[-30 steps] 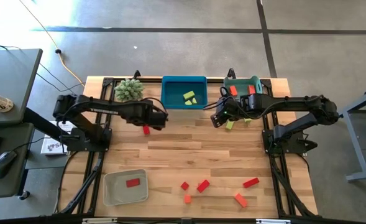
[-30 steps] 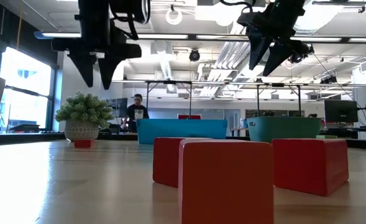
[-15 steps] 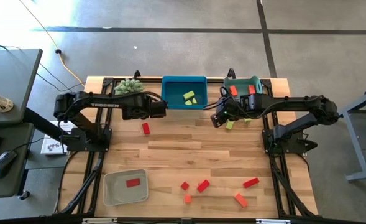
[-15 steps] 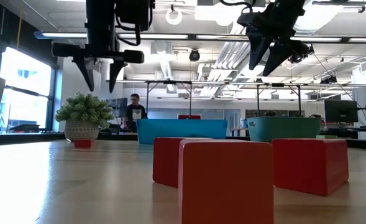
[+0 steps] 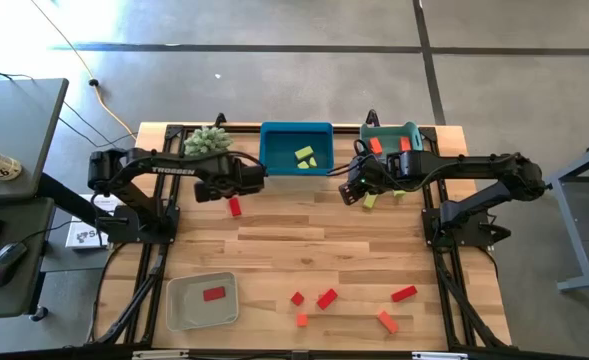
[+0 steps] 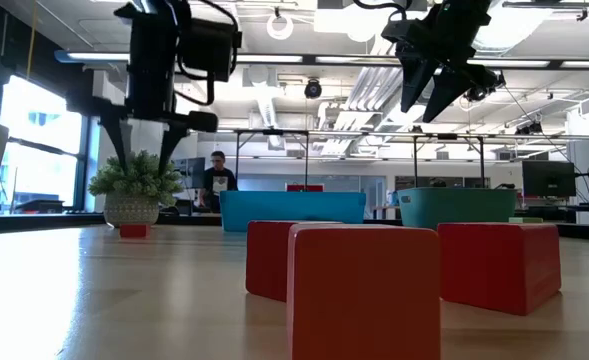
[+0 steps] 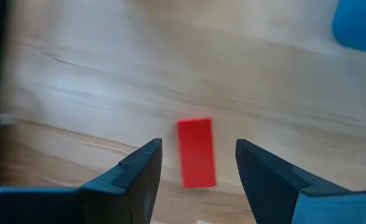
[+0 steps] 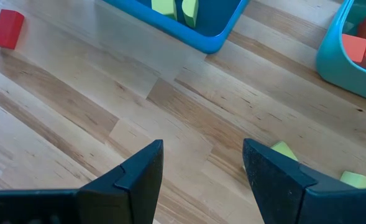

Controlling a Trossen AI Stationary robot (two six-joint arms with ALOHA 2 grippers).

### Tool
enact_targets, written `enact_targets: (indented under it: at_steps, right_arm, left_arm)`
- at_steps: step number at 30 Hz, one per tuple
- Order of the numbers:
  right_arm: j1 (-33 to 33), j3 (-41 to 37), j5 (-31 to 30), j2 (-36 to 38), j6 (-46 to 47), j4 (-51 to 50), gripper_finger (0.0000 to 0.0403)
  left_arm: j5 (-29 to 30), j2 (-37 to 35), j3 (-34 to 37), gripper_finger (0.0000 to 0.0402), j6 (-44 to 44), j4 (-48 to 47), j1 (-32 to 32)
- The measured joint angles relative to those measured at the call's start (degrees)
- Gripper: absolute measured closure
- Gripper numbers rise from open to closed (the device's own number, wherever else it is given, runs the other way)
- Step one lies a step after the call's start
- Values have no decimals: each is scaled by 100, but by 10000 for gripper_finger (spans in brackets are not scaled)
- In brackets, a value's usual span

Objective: Sort & place blocks by color
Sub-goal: Put the red block into the gray bin

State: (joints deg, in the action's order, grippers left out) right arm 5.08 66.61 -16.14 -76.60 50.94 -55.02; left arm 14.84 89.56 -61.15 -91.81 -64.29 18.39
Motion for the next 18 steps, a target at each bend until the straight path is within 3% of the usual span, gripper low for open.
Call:
enact_targets:
  at_steps: [7,18]
  right_arm:
    - [0,0,-48,0,7,0,197]
    - [0,0,-84,0,61,2,197]
  left_arm:
    - [-258,2,469,209,-121,794,2]
    - [-332,2,923,209,-417,1196,2]
